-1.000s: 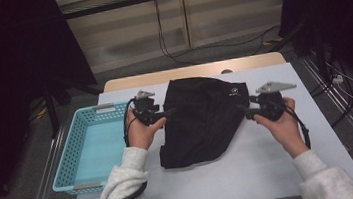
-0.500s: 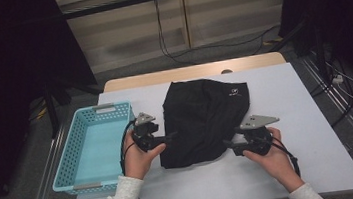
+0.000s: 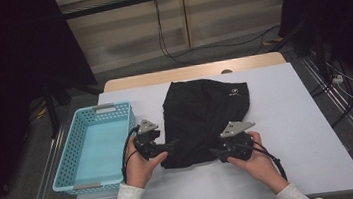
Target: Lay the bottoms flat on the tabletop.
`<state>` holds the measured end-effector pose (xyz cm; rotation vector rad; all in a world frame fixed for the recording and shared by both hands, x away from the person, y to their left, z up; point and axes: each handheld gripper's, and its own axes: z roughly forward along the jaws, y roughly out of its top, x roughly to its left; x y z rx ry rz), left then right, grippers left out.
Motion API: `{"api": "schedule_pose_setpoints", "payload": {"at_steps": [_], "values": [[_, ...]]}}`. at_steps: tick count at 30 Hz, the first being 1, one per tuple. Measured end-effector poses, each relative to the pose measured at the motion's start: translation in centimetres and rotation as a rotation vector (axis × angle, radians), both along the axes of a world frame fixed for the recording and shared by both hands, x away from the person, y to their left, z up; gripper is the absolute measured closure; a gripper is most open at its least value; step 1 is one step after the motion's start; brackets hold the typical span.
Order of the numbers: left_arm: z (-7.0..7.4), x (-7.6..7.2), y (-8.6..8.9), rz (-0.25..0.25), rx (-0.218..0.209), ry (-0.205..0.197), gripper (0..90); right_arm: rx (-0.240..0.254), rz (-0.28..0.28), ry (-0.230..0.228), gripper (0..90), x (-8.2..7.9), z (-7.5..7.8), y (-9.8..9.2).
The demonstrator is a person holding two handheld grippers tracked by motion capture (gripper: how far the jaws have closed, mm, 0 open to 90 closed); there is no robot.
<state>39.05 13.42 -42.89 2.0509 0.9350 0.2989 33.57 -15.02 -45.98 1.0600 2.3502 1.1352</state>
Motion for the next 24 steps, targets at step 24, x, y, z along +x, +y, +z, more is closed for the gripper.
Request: {"api": "schedule_pose_setpoints", "payload": {"at_steps": [24], "values": [[-0.4,-0.5,-0.9,-0.033,-0.009,0.008,18.3,0.047,0.039,-0.040,58.0,-1.1,0.7,-2.2]]}}
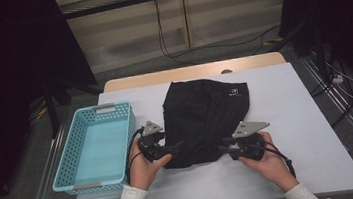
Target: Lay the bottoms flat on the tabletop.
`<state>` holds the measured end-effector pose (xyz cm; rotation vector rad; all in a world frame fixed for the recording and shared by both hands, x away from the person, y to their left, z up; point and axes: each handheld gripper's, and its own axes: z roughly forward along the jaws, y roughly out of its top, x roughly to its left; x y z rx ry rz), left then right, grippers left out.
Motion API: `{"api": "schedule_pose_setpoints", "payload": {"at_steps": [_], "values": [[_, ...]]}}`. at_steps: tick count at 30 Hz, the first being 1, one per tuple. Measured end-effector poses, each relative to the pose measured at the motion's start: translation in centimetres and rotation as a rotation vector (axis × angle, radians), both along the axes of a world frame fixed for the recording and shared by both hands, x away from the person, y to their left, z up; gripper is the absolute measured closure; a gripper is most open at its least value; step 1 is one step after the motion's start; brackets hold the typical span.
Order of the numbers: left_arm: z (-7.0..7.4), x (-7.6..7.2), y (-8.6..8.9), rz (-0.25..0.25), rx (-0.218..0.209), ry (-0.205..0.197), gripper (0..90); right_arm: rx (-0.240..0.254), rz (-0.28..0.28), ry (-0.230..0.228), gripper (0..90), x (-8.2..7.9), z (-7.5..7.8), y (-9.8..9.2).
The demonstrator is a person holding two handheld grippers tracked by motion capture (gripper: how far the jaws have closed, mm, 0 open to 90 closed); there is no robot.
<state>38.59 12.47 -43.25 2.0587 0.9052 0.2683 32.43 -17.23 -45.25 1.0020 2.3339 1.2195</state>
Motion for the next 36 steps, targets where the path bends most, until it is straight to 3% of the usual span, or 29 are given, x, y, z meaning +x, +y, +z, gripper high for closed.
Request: {"api": "schedule_pose_setpoints", "payload": {"at_steps": [2,7,10,12,14,16,23,27,30,32,36], "values": [[0.0,-0.1,0.0,0.005,-0.007,0.001,18.3,0.001,0.001,-0.021,48.6,0.3,-0.1,1.0],[-0.1,-0.2,0.1,0.004,-0.001,0.001,18.2,-0.024,0.064,-0.051,46.6,0.4,0.3,3.1],[-0.2,-0.2,0.0,-0.002,0.005,0.007,18.2,-0.072,0.106,0.000,62.1,0.4,-0.3,3.9],[-0.2,-0.4,-0.2,-0.005,0.004,0.005,18.2,-0.102,0.121,0.041,78.1,0.4,-1.1,3.7],[-0.1,-0.6,-0.4,-0.017,0.006,0.000,18.0,-0.071,0.122,0.048,89.1,0.3,-1.3,3.2],[0.0,-0.7,-0.8,-0.028,-0.002,0.002,17.8,-0.078,0.113,0.037,89.8,0.2,-1.1,2.9],[0.6,-1.4,-1.6,-0.059,-0.037,0.001,17.2,-0.035,0.101,0.039,89.8,-0.3,-0.6,1.7],[0.2,-1.9,-2.8,-0.111,-0.033,0.010,20.3,-0.022,0.093,0.031,89.7,-0.6,-0.3,1.4],[-0.5,-2.1,-3.5,-0.138,-0.001,0.029,29.1,-0.009,0.095,0.041,89.7,-0.8,-0.5,1.4],[-1.0,-2.1,-3.8,-0.162,0.010,0.054,51.3,-0.011,0.090,0.040,89.7,-0.9,-0.6,1.1],[-1.5,-1.6,-3.7,-0.129,0.021,0.116,83.6,-0.007,0.077,0.037,89.8,-1.0,-0.6,0.2]]}}
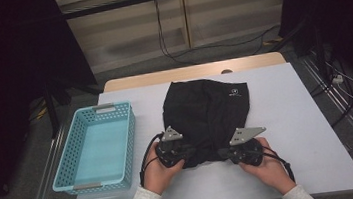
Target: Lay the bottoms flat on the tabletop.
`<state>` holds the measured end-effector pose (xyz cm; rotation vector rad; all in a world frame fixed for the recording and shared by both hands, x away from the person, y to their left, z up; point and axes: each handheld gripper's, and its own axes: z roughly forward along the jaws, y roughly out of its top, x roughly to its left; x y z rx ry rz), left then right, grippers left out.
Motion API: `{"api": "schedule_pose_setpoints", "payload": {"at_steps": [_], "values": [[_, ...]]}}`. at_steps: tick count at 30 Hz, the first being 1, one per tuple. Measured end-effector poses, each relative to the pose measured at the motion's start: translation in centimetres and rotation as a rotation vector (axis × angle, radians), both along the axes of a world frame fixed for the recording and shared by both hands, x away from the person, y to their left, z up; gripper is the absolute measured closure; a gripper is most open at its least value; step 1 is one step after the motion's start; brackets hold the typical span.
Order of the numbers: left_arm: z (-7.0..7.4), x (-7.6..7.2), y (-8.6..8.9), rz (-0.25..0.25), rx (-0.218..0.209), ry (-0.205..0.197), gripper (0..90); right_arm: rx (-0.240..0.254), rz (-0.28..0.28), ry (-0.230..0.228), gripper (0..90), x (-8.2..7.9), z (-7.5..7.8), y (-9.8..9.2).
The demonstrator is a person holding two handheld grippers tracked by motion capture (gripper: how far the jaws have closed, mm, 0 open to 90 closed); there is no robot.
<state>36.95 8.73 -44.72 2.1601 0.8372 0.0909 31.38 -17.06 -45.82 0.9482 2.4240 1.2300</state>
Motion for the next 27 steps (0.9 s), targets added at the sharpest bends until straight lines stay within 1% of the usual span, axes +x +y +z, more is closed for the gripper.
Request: {"api": "schedule_pose_setpoints", "payload": {"at_steps": [1,2,3,4,5,6,7,8,9,10,11,12,14,15,16,17,18,20,22,24,26,27], "values": [[0.1,0.1,0.2,0.009,0.018,0.010,87.5,-0.001,-0.002,0.000,89.8,-0.1,0.0,-0.3],[0.2,0.3,0.4,0.025,0.013,0.017,88.0,-0.002,-0.004,-0.001,89.7,-0.2,0.1,-0.7],[0.4,0.5,0.8,0.047,0.004,0.013,88.2,-0.001,-0.008,-0.001,89.7,-0.4,0.2,-1.1],[0.7,0.7,1.4,0.069,0.006,-0.005,88.2,-0.001,-0.017,-0.004,89.8,-0.6,0.4,-1.7],[0.9,0.9,1.8,0.081,-0.007,-0.008,88.2,0.007,-0.032,-0.006,89.8,-0.8,0.5,-2.5],[1.2,1.1,2.2,0.107,-0.023,-0.014,88.2,0.018,-0.040,-0.001,89.8,-0.9,0.7,-3.1],[1.5,1.4,2.9,0.135,-0.025,-0.021,88.2,0.034,-0.056,0.003,89.7,-1.0,0.7,-3.9],[1.6,1.5,3.3,0.153,-0.039,-0.020,88.2,0.050,-0.078,0.008,89.8,-1.0,0.8,-5.0],[1.6,1.7,3.8,0.174,-0.052,-0.019,88.2,0.052,-0.093,0.012,89.7,-1.0,0.7,-5.7],[1.5,1.8,4.1,0.190,-0.044,-0.025,88.2,0.052,-0.115,0.015,89.7,-1.1,0.6,-6.5],[1.5,1.9,4.3,0.195,-0.034,-0.025,88.2,0.053,-0.140,0.016,89.7,-1.1,0.6,-7.3],[1.4,1.9,4.4,0.198,-0.034,-0.029,88.2,0.057,-0.154,0.019,89.5,-1.1,0.5,-7.9],[1.1,2.0,4.2,0.206,-0.034,-0.036,88.2,0.055,-0.174,0.023,88.7,-1.1,0.3,-8.7],[0.9,2.0,4.2,0.201,-0.027,-0.031,88.2,0.048,-0.187,0.016,87.9,-1.2,0.3,-8.9],[0.8,2.0,4.1,0.201,-0.026,-0.028,88.2,0.049,-0.193,0.011,85.1,-1.2,0.3,-8.9],[0.7,2.1,4.1,0.203,-0.024,-0.031,88.1,0.052,-0.194,0.007,80.2,-1.2,0.4,-8.8],[0.6,2.1,4.0,0.200,-0.024,-0.026,88.1,0.048,-0.200,-0.007,78.4,-1.3,0.6,-8.5],[0.6,2.1,3.9,0.197,-0.026,-0.021,88.1,0.059,-0.170,-0.016,75.6,-1.3,0.9,-7.8],[0.6,2.0,3.8,0.194,-0.023,-0.024,88.2,0.059,-0.149,-0.030,70.5,-1.5,1.2,-6.8],[0.6,2.0,3.7,0.196,-0.021,-0.025,88.2,0.068,-0.111,-0.030,64.0,-1.5,1.3,-5.6],[0.7,2.0,3.8,0.194,-0.016,-0.026,88.2,0.059,-0.077,-0.023,61.5,-1.6,1.1,-4.5],[0.7,2.0,3.8,0.201,-0.014,-0.032,88.2,0.049,-0.069,-0.021,59.3,-1.5,1.0,-4.1]]}}
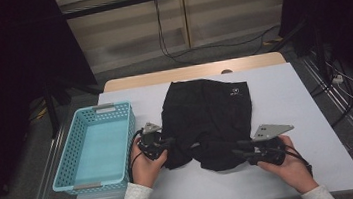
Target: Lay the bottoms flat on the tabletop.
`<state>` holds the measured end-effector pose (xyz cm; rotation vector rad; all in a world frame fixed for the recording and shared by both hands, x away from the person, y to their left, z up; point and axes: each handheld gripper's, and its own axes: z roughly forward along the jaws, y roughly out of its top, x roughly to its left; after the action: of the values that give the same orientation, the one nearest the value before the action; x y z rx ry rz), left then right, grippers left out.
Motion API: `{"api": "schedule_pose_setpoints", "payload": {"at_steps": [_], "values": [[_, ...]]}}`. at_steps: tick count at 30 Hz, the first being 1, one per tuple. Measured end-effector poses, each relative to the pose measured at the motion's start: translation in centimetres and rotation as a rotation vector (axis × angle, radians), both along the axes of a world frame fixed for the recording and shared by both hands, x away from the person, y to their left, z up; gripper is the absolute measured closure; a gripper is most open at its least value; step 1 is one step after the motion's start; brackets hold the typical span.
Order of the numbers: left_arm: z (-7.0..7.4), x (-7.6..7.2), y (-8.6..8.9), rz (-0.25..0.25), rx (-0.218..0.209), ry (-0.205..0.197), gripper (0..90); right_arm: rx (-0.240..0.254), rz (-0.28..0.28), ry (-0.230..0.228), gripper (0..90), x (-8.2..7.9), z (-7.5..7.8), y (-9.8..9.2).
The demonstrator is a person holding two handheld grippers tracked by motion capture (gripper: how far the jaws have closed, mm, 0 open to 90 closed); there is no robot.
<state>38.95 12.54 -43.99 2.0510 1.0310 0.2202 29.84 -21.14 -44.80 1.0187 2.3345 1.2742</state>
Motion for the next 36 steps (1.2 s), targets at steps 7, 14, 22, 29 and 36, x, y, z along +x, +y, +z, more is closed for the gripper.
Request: {"api": "schedule_pose_setpoints", "payload": {"at_steps": [7,14,22,29,36], "values": [[0.3,0.2,0.7,0.021,-0.001,-0.015,88.5,-0.077,0.023,0.046,68.6,1.0,-1.6,1.7],[0.4,0.2,0.5,0.025,0.001,-0.033,88.5,-0.045,-0.041,-0.007,88.5,2.6,-0.5,1.1],[-0.6,0.6,0.4,0.002,-0.003,0.002,85.8,-0.114,-0.149,0.015,55.9,6.6,-0.9,1.5],[1.0,-0.1,-0.6,-0.039,-0.035,-0.105,42.8,-0.018,-0.198,-0.041,34.6,3.6,0.4,0.1],[3.3,-1.5,-2.0,-0.100,-0.033,-0.170,32.0,0.024,-0.271,-0.062,28.6,1.0,1.8,-2.8]]}}
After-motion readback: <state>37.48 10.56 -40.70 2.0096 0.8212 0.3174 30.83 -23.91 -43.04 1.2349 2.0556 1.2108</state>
